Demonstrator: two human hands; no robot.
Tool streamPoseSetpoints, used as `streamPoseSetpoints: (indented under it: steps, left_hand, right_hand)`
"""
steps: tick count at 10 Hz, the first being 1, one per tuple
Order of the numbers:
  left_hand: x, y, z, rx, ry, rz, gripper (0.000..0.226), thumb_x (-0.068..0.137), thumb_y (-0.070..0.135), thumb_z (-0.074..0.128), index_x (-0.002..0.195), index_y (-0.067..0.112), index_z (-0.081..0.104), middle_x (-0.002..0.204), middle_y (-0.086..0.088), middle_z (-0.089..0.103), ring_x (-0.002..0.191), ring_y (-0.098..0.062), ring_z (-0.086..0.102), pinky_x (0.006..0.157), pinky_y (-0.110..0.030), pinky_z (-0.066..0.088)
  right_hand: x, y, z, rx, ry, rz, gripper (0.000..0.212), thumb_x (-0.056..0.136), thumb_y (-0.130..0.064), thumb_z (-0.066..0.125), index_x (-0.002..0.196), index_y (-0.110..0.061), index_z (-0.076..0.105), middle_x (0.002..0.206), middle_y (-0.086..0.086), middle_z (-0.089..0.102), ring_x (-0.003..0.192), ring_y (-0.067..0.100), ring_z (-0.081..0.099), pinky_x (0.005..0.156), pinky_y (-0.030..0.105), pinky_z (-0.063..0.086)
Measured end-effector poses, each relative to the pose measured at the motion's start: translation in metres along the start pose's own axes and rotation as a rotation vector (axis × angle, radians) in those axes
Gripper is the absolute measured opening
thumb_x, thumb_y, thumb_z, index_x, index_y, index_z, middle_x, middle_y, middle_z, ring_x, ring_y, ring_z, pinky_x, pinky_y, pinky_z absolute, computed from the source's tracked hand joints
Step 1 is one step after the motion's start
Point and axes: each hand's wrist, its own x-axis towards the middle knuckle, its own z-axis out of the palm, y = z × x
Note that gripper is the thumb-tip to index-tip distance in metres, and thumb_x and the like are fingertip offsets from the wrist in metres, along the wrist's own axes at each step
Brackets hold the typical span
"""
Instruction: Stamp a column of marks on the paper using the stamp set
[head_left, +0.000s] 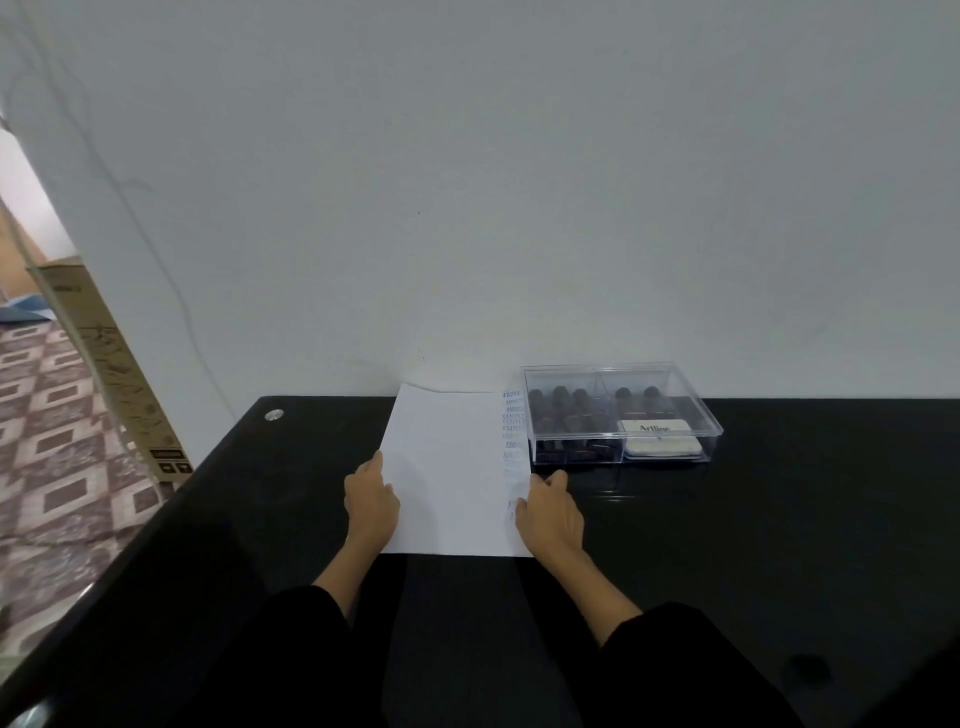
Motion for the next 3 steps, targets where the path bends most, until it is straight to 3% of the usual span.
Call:
streamPoseSetpoints:
  steps: [1, 2, 3]
  left_hand:
    - [-0.006, 0.005, -0.003, 0.188, -0.042, 0.006, 0.050, 0.094, 0.002, 0.045, 0.143, 0.007, 0.034, 0.149, -0.013, 0.031, 0.135, -0.031, 0.031, 0.105, -0.042, 0.034]
    - [-0.012, 0.010, -0.001, 0.198, -0.004, 0.090, 0.048, 0.094, 0.009, 0.047, 0.141, 0.011, 0.038, 0.153, -0.009, 0.026, 0.139, -0.026, 0.027, 0.109, -0.042, 0.029]
    - [-0.018, 0.017, 0.002, 0.175, -0.024, 0.216, 0.044, 0.093, 0.010, 0.048, 0.136, 0.012, 0.046, 0.150, -0.007, 0.034, 0.137, -0.024, 0.032, 0.108, -0.036, 0.029]
  right_hand:
    - [-0.002, 0.000, -0.002, 0.006, -0.003, -0.005, 0.025, 0.097, -0.022, 0.046, 0.116, -0.006, 0.050, 0.123, 0.011, 0.040, 0.098, 0.023, 0.056, 0.070, 0.028, 0.044]
    - [-0.004, 0.002, -0.001, -0.034, 0.020, -0.045, 0.030, 0.096, -0.023, 0.046, 0.122, -0.008, 0.046, 0.125, 0.010, 0.039, 0.105, 0.022, 0.052, 0.074, 0.028, 0.046]
    - [-0.010, 0.004, -0.004, -0.077, 0.036, -0.071, 0.034, 0.095, -0.023, 0.047, 0.127, -0.011, 0.043, 0.126, 0.009, 0.039, 0.111, 0.021, 0.046, 0.076, 0.027, 0.045]
